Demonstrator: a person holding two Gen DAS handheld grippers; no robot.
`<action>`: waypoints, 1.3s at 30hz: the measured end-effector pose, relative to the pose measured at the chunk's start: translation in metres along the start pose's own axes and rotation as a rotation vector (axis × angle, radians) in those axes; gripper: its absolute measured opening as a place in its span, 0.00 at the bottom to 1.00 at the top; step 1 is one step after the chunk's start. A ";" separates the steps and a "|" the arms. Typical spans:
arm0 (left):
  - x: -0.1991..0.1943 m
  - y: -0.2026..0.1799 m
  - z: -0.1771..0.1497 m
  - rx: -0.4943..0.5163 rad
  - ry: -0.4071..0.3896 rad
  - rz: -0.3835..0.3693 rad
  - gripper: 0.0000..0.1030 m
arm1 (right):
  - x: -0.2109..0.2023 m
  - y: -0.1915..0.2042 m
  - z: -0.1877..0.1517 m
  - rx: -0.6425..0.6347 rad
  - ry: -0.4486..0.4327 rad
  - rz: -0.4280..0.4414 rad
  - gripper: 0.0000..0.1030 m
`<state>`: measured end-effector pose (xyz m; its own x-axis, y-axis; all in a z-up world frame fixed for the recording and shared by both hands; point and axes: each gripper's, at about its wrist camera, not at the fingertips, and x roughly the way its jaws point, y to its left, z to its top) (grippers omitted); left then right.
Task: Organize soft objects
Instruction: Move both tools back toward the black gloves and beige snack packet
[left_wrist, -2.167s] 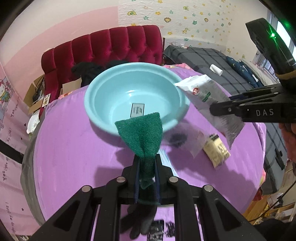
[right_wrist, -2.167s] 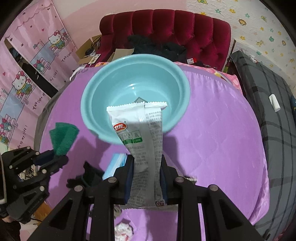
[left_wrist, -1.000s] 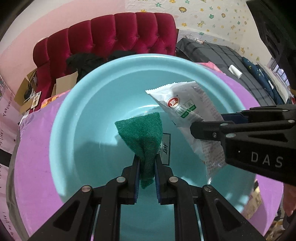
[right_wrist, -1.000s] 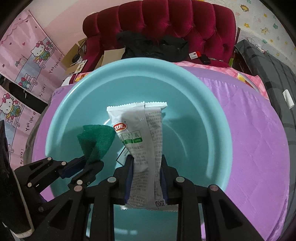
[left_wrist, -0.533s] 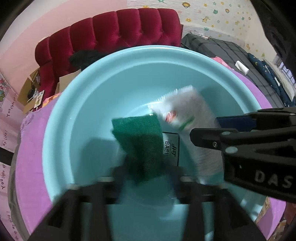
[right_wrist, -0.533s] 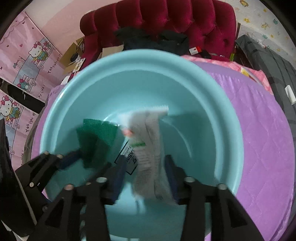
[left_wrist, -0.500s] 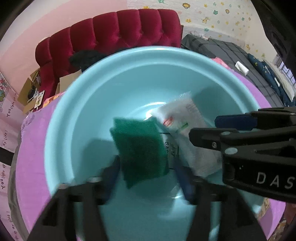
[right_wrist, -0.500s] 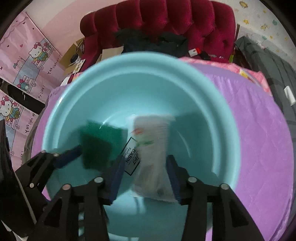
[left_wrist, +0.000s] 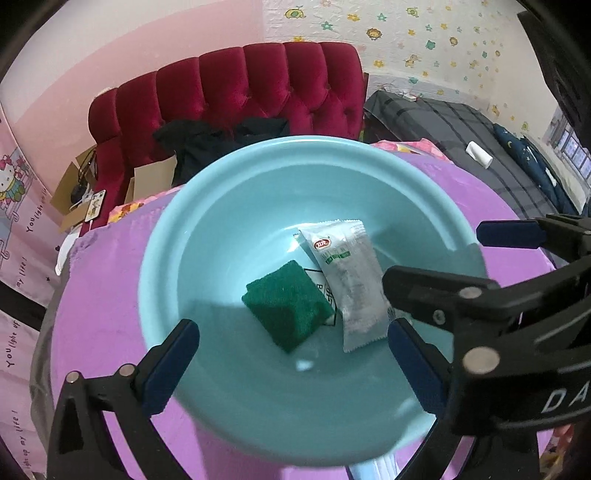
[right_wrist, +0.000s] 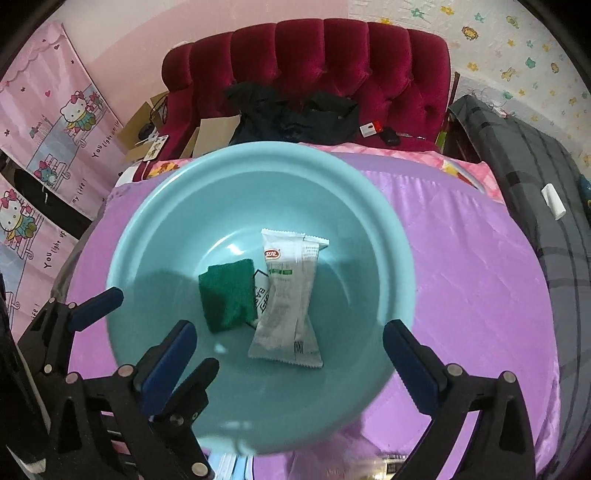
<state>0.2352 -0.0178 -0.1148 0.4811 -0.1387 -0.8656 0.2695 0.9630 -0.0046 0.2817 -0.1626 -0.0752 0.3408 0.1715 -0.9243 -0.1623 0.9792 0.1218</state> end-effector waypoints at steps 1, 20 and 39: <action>-0.003 0.000 -0.001 0.003 -0.001 0.001 1.00 | -0.004 0.000 -0.002 -0.002 -0.006 -0.004 1.00; -0.081 -0.003 -0.042 0.010 -0.050 0.017 1.00 | -0.067 -0.004 -0.060 -0.026 -0.035 -0.033 1.00; -0.095 0.018 -0.123 0.017 -0.027 0.061 1.00 | -0.070 -0.039 -0.131 0.028 -0.022 -0.031 1.00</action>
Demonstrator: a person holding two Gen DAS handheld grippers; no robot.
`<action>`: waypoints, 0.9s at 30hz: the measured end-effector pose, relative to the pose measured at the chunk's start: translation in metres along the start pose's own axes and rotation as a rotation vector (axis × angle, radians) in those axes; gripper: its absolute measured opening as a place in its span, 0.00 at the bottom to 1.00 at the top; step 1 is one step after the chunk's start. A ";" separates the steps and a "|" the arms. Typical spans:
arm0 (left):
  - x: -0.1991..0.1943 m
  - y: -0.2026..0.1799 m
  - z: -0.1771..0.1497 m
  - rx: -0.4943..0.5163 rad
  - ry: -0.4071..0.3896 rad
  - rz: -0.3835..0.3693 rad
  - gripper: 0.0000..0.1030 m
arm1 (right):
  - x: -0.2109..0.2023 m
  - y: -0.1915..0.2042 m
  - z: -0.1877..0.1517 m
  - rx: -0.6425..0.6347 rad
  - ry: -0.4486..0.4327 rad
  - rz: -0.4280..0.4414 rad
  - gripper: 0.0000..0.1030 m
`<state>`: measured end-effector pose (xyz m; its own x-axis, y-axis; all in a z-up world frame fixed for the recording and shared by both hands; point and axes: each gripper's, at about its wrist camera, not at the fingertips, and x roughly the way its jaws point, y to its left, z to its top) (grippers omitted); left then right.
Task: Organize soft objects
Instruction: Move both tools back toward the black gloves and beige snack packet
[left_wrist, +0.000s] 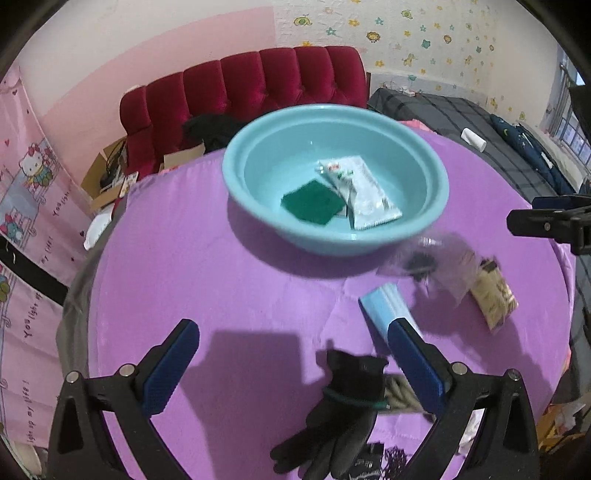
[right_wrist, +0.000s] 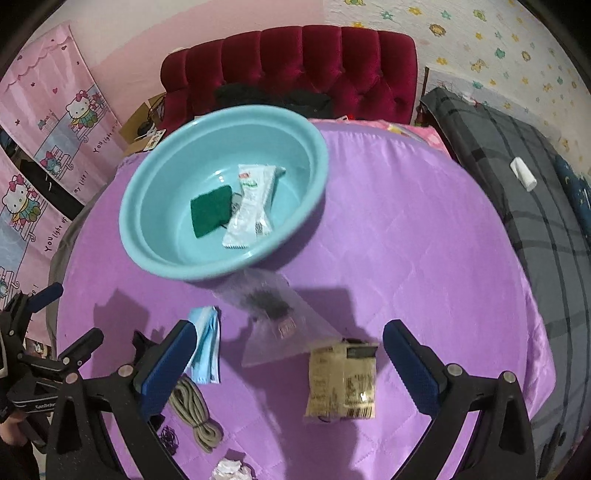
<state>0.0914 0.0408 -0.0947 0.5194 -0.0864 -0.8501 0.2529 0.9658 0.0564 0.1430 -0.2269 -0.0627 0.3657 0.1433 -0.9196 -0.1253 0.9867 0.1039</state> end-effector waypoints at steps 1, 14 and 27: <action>0.001 0.001 -0.006 -0.005 0.004 -0.005 1.00 | 0.002 -0.002 -0.004 0.004 0.006 -0.003 1.00; 0.016 -0.014 -0.062 0.028 0.060 -0.022 1.00 | 0.035 -0.029 -0.053 0.008 0.063 -0.079 1.00; 0.045 -0.024 -0.105 0.036 0.162 -0.041 1.00 | 0.073 -0.049 -0.081 0.023 0.121 -0.095 1.00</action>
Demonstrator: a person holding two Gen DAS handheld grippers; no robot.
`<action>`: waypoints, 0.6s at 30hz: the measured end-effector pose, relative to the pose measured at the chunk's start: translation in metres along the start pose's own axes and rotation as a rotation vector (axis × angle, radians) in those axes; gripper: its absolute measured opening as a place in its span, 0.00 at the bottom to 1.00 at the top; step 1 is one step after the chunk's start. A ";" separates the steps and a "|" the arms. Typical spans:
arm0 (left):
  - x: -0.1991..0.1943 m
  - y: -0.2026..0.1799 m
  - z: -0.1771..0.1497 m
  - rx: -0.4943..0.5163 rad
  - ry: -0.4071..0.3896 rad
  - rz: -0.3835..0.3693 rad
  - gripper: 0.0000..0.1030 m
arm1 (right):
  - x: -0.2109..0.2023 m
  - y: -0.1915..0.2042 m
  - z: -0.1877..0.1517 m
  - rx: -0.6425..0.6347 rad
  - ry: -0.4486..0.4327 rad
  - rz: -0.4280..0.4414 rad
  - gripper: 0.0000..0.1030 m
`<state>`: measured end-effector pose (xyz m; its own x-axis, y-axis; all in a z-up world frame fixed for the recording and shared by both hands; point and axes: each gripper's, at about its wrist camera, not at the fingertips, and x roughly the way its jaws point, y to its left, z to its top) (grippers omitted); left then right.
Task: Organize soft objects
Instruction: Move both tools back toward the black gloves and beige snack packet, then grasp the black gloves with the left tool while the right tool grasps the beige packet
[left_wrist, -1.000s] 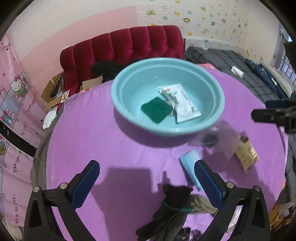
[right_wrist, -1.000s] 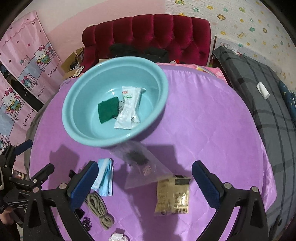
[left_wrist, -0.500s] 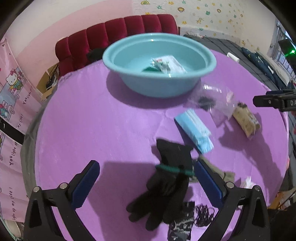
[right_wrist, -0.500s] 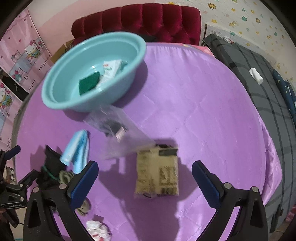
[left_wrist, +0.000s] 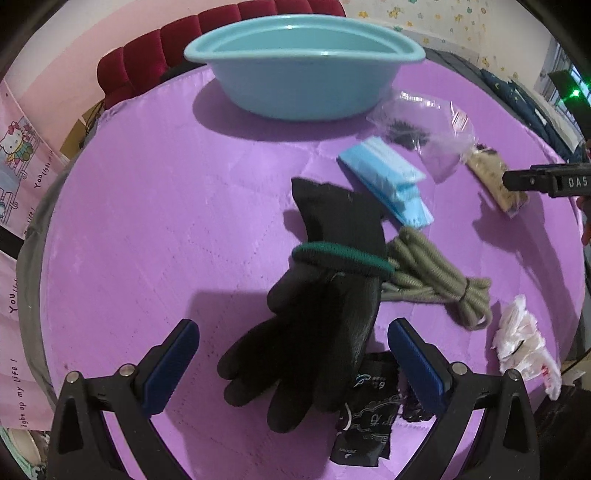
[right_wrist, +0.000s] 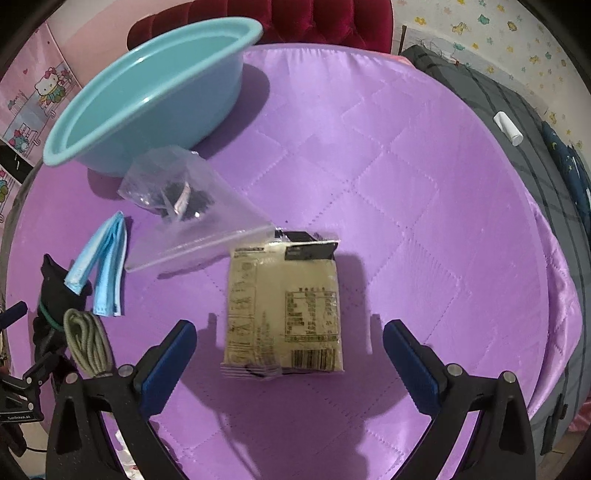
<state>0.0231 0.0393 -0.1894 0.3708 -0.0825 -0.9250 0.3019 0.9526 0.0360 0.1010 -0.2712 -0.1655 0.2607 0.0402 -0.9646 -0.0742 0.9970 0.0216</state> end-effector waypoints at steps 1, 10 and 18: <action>0.002 0.000 -0.001 0.004 0.006 0.004 1.00 | 0.002 -0.001 0.000 -0.002 0.003 0.000 1.00; 0.012 0.003 -0.003 -0.001 0.031 0.003 1.00 | 0.024 0.003 0.011 -0.018 0.050 -0.015 1.00; 0.018 -0.009 0.007 0.045 0.034 -0.007 0.92 | 0.032 0.005 0.027 0.003 0.064 -0.010 0.88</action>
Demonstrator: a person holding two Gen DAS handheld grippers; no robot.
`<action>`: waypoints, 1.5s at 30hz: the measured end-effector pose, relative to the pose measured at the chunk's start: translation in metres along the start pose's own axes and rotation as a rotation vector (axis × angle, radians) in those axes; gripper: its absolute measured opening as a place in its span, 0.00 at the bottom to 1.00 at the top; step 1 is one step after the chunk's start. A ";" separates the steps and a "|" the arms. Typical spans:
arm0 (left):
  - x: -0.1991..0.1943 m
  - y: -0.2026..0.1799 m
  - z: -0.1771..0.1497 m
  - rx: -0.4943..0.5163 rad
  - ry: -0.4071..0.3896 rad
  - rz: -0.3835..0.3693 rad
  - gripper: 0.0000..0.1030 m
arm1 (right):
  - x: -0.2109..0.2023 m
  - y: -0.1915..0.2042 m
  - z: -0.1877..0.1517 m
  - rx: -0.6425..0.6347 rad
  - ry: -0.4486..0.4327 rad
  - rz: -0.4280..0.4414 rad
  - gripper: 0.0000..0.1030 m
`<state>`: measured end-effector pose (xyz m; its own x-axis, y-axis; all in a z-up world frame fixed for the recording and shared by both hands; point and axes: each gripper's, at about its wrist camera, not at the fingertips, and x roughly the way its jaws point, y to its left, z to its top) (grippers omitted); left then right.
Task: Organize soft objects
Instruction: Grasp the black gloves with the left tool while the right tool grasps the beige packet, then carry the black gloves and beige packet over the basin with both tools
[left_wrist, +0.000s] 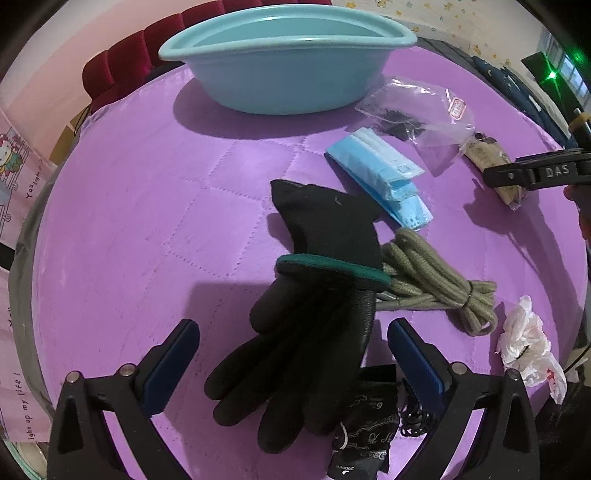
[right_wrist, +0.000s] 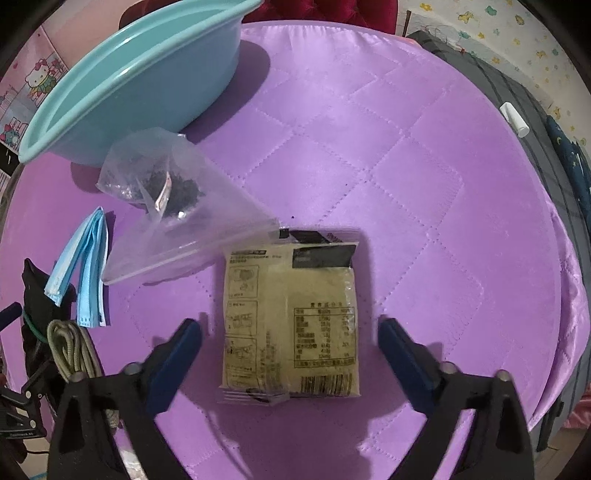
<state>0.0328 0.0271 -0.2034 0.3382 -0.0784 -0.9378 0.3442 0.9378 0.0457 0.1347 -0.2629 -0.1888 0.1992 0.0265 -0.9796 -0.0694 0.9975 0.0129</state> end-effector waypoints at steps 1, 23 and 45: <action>0.000 -0.001 0.001 0.003 0.000 0.000 0.80 | -0.001 0.000 0.000 -0.002 -0.003 -0.001 0.79; -0.051 0.002 -0.018 -0.057 -0.050 -0.036 0.36 | -0.027 -0.001 -0.033 0.030 0.018 0.018 0.37; -0.092 -0.006 -0.011 -0.066 -0.152 -0.054 0.36 | -0.124 0.009 -0.043 0.014 -0.141 0.075 0.37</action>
<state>-0.0102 0.0322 -0.1210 0.4507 -0.1752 -0.8753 0.3093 0.9505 -0.0310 0.0677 -0.2600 -0.0758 0.3295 0.1092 -0.9378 -0.0755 0.9932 0.0891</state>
